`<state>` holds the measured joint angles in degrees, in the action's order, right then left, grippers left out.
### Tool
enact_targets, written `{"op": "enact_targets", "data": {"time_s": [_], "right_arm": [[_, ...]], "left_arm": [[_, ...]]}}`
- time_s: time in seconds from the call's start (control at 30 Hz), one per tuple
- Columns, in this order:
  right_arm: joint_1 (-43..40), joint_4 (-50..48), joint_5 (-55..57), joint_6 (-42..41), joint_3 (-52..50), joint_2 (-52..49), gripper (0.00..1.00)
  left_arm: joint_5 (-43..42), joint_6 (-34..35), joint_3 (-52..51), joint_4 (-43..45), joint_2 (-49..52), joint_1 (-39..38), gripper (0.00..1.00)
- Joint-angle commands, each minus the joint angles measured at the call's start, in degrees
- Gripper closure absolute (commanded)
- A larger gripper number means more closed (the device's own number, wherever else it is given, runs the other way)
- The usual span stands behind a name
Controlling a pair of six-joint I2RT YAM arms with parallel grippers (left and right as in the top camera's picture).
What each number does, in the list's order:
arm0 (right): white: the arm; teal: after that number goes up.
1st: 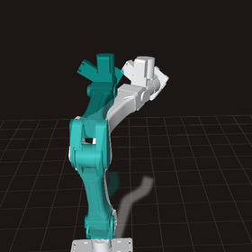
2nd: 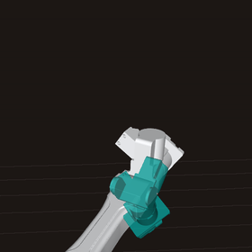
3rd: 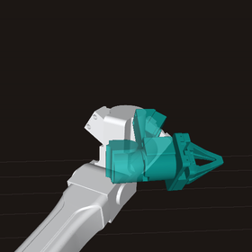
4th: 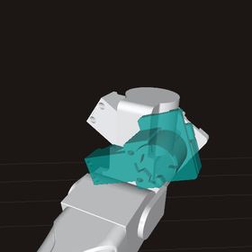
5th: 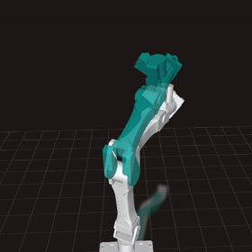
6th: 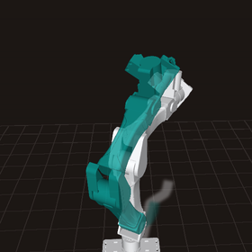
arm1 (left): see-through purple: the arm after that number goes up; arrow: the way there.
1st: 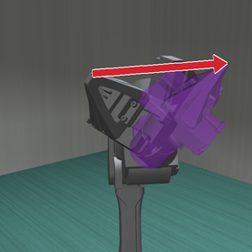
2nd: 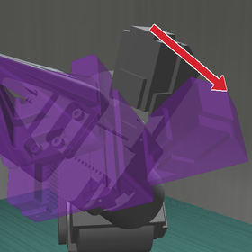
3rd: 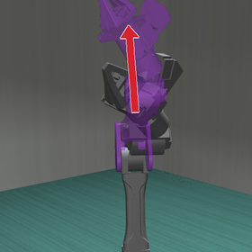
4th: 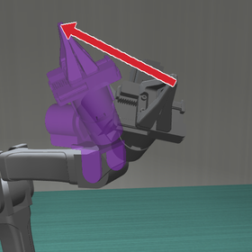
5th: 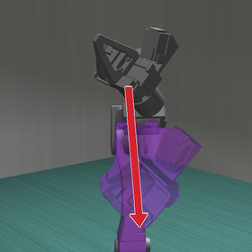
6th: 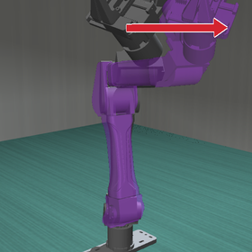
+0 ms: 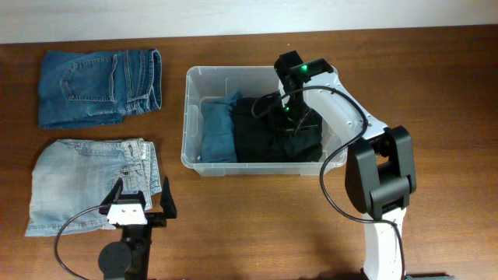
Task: Pack container
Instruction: 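Press and tuck the dark garment into the container with the right gripper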
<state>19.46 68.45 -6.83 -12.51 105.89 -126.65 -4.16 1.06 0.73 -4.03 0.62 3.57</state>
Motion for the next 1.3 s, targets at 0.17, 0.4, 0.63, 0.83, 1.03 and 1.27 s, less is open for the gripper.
{"op": "enact_targets", "data": {"time_s": [0.17, 0.4, 0.63, 0.83, 1.03, 1.27], "right_arm": [[0.0, 4.8, -0.2, -0.4, 11.7, 1.6, 0.96], [0.0, 2.6, 0.0, -1.3, 16.4, 1.1, 0.92], [0.0, 2.1, 0.0, -1.7, 16.2, -3.3, 0.91], [0.1, 1.4, -2.3, -1.7, 15.3, -8.9, 0.91], [0.5, 1.4, -3.3, -1.7, 12.5, -11.8, 0.92], [0.2, 3.5, -2.9, -1.7, 15.4, -7.0, 0.91]], "left_arm": [[-0.6, -0.7, -0.2, -0.1, -0.3, 0.3, 0.01], [-0.6, -0.7, -0.2, -0.1, -0.3, 0.3, 0.01], [-0.6, -0.7, -0.2, -0.1, -0.3, 0.3, 0.01], [-0.6, -0.7, -0.2, -0.1, -0.3, 0.3, 0.01], [-0.6, -0.7, -0.2, -0.1, -0.3, 0.3, 0.01], [-0.6, -0.7, -0.2, -0.1, -0.3, 0.3, 0.00]]}}
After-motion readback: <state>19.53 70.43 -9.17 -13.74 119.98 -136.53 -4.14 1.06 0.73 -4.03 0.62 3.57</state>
